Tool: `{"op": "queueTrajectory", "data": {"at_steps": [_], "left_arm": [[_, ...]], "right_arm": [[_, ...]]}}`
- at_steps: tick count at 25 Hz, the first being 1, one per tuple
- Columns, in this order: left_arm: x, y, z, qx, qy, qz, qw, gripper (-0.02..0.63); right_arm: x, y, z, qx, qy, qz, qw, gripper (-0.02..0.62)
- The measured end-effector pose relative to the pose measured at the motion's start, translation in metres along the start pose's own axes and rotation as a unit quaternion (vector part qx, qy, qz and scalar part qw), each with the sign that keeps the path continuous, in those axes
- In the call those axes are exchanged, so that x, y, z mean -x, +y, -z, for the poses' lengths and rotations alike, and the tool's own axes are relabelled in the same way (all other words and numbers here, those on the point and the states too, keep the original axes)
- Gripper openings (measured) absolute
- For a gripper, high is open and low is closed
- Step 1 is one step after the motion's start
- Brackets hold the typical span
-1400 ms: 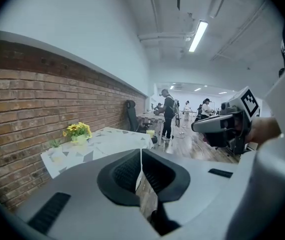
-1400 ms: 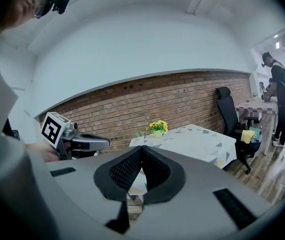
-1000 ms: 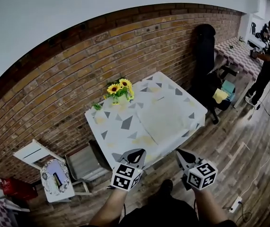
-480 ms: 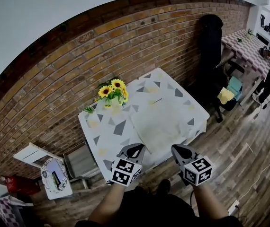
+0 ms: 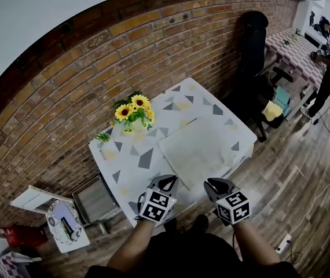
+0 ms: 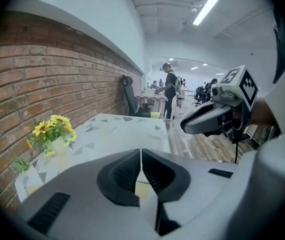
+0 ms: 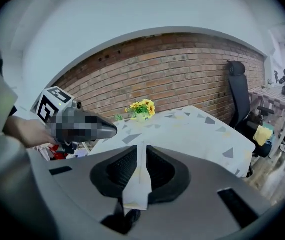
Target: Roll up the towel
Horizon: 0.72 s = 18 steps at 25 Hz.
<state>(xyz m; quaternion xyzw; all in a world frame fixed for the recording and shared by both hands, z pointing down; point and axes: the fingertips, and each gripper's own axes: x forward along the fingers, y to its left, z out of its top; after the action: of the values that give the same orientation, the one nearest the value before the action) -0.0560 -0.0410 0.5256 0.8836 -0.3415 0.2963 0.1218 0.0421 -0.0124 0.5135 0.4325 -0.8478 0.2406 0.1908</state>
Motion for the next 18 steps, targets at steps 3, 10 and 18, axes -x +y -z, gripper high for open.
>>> {"op": "queueTrajectory", "data": {"at_steps": [3,10,18], "left_arm": [[-0.006,0.002,0.013,-0.012,0.012,0.031,0.9994,0.023],[-0.011,0.002,0.044,-0.035,0.031,0.087,0.9951,0.026],[-0.019,-0.004,0.06,-0.07,0.053,0.13,0.9877,0.076]], "right_arm": [[-0.017,0.008,0.011,0.015,0.027,0.016,0.999,0.097],[-0.04,0.035,0.049,0.05,0.097,0.051,0.993,0.127],[-0.064,0.036,0.088,0.098,0.164,0.076,0.979,0.137]]}}
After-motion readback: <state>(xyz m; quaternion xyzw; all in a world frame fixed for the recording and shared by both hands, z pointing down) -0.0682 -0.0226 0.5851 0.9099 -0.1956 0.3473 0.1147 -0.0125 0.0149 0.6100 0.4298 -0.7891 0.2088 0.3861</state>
